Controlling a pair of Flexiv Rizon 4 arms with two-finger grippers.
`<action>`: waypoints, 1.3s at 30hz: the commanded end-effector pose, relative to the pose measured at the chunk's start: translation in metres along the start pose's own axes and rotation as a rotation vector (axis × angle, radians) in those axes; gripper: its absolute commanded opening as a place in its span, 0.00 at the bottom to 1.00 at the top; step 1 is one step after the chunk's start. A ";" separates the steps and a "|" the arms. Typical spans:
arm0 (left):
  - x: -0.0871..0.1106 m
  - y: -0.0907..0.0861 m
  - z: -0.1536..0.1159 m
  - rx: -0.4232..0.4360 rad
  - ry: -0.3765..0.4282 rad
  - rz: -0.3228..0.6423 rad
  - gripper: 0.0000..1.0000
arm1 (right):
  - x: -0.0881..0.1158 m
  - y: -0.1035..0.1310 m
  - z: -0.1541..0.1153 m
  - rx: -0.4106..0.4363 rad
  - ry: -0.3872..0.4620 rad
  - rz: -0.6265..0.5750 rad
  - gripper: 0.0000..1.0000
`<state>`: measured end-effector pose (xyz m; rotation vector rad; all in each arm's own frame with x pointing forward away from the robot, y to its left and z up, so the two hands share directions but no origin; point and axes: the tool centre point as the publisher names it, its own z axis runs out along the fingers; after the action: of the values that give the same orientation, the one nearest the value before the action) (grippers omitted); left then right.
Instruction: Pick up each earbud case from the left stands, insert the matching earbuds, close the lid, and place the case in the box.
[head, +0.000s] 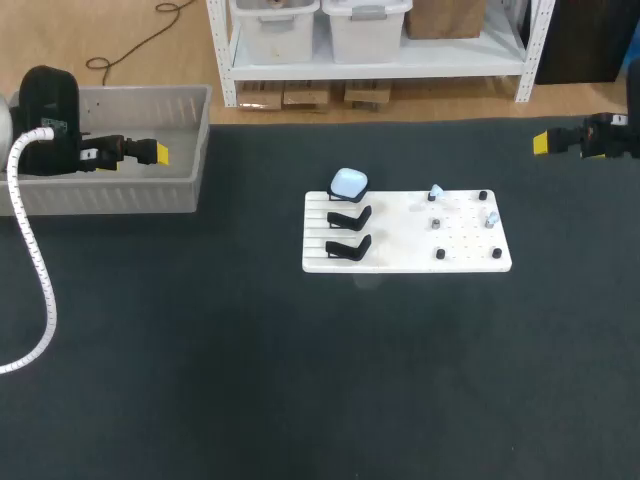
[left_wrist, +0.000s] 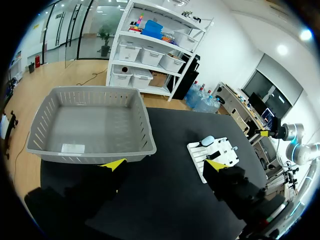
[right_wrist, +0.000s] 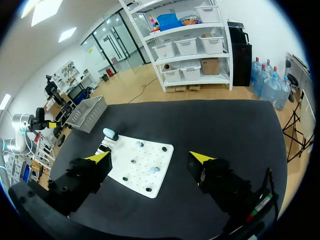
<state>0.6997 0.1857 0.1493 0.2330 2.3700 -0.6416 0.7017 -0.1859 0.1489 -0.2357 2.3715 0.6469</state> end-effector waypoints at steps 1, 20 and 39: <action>-0.001 -0.001 0.000 -0.007 0.005 -0.001 1.00 | 0.000 0.001 -0.001 0.002 0.000 0.000 1.00; -0.001 -0.001 0.000 -0.007 0.005 -0.001 1.00 | 0.000 0.001 -0.001 0.002 0.000 0.000 1.00; -0.019 -0.013 -0.003 0.106 -0.058 0.142 1.00 | 0.000 0.001 -0.001 0.002 0.000 0.000 1.00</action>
<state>0.7053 0.1718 0.1691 0.3538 2.3053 -0.6123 0.7018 -0.1860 0.1488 -0.2353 2.3716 0.6470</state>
